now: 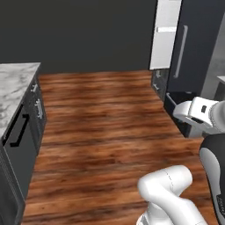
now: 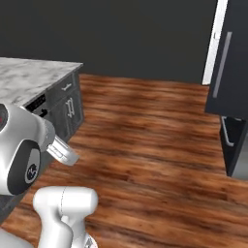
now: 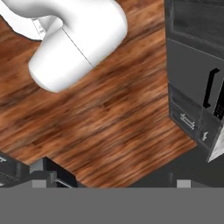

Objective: Retrieve the bottle and the shaker from the cabinet and place them next to the mixing bowl on the counter. Then add garlic from the fridge to the mixing bowl.

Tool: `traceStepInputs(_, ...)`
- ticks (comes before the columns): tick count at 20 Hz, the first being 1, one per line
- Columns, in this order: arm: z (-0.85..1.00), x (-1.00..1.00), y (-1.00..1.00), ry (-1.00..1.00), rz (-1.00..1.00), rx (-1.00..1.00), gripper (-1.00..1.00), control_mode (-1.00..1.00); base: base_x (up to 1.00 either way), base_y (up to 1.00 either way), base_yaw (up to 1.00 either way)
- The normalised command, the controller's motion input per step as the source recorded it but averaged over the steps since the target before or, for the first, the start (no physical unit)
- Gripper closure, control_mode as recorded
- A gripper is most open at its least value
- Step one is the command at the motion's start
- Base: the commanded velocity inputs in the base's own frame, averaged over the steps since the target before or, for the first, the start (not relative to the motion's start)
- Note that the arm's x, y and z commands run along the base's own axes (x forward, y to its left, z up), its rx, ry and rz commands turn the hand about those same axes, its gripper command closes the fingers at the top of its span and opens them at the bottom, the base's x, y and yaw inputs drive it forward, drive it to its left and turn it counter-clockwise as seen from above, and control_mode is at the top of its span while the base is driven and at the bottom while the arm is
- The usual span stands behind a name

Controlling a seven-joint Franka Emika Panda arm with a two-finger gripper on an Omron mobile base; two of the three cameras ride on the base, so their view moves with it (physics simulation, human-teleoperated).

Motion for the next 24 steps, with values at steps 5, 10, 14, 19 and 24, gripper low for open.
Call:
traceStepInputs(5, 0.0, 0.0, 0.0, 0.0, 0.0, 0.0, -1.0, 1.0, 0.61, 0.43, -0.23)
traceStepInputs(10, 0.0, 0.0, 0.0, 0.0, 0.0, 0.0, -1.0, 1.0, 0.58, 0.43, -0.27)
traceStepInputs(14, 0.0, 0.0, 0.0, 0.0, 0.0, 0.0, -1.0, 1.0, 0.56, 0.42, -0.27)
traceStepInputs(19, 0.0, 0.0, 0.0, 0.0, 0.0, 0.0, -1.0, 1.0, 0.56, 0.42, -0.27)
traceStepInputs(24, 0.0, 0.0, 0.0, 0.0, 0.0, 0.0, -1.0, 1.0, 0.56, 0.45, -0.27)
